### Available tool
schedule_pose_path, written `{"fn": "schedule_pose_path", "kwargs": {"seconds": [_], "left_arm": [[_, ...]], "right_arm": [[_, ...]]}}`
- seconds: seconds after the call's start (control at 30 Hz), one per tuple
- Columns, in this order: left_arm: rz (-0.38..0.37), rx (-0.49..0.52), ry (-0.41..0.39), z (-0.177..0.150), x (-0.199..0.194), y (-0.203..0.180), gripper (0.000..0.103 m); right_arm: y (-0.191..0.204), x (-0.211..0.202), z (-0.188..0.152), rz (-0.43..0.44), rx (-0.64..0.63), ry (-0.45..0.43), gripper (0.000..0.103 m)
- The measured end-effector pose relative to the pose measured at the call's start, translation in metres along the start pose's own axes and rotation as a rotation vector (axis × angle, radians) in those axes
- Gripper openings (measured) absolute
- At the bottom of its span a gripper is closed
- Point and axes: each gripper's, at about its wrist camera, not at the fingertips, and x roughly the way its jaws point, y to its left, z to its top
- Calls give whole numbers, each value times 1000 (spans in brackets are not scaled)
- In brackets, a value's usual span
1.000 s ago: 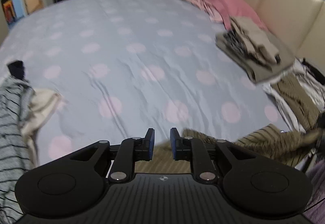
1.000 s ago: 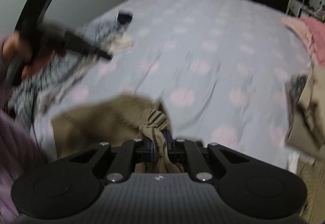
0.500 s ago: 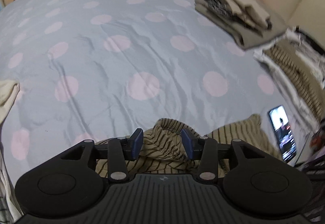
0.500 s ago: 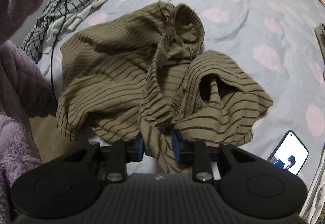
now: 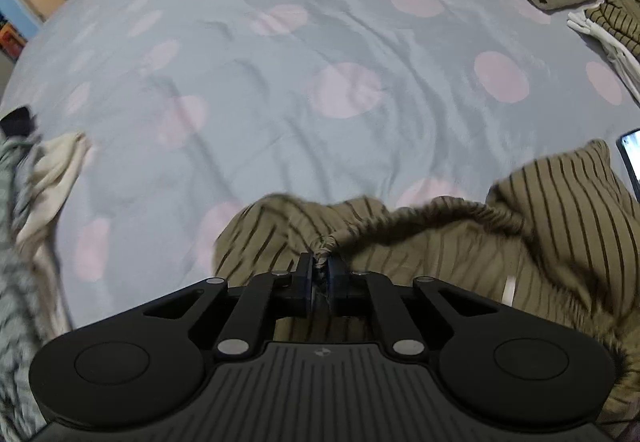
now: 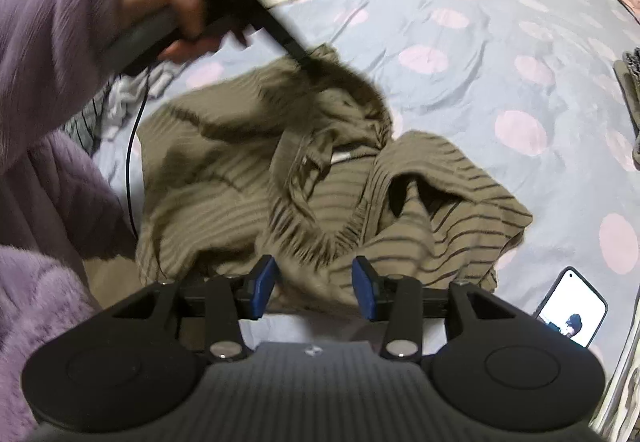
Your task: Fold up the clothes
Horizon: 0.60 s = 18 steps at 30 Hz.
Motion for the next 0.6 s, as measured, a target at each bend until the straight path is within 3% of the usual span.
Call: {"fn": "schedule_pose_path", "kwargs": {"seconds": [0.2, 0.43, 0.6], "left_arm": [[27, -143, -30, -57, -35, 21, 6], [37, -236, -71, -101, -51, 28, 6], [39, -297, -95, -123, -56, 35, 6]], "right_arm": [[3, 3, 7, 7, 110, -36, 46], [28, 38, 3, -84, 125, -31, 39], [39, 69, 2, -218, 110, 3, 40]]}}
